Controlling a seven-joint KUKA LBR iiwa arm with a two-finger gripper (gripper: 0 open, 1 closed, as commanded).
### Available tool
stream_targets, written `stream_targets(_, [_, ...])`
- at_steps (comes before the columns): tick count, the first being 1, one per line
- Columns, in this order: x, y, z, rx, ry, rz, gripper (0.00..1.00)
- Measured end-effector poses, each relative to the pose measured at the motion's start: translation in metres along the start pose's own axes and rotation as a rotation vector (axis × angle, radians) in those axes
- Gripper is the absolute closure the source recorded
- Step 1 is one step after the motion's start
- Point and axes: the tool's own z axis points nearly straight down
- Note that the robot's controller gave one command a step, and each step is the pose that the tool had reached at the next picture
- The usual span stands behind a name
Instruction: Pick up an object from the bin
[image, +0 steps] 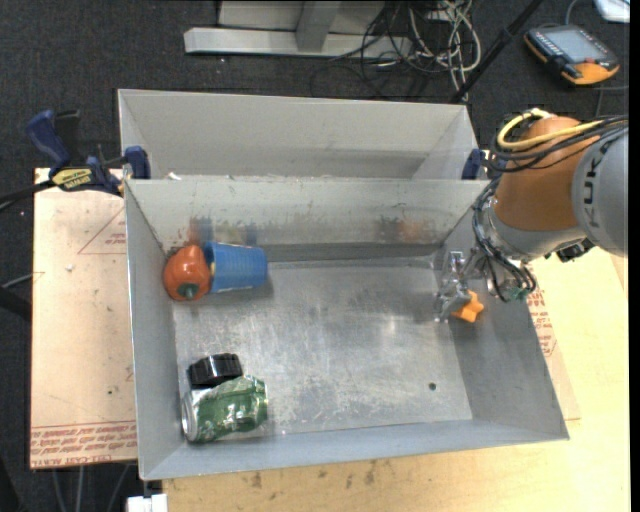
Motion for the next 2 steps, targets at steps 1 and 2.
stream_targets(1, [0.003,-0.001,-0.031,0.005,-0.011,-0.013,1.0])
stream_targets(2, [0.011,0.002,-0.068,0.001,0.001,0.008,1.0])
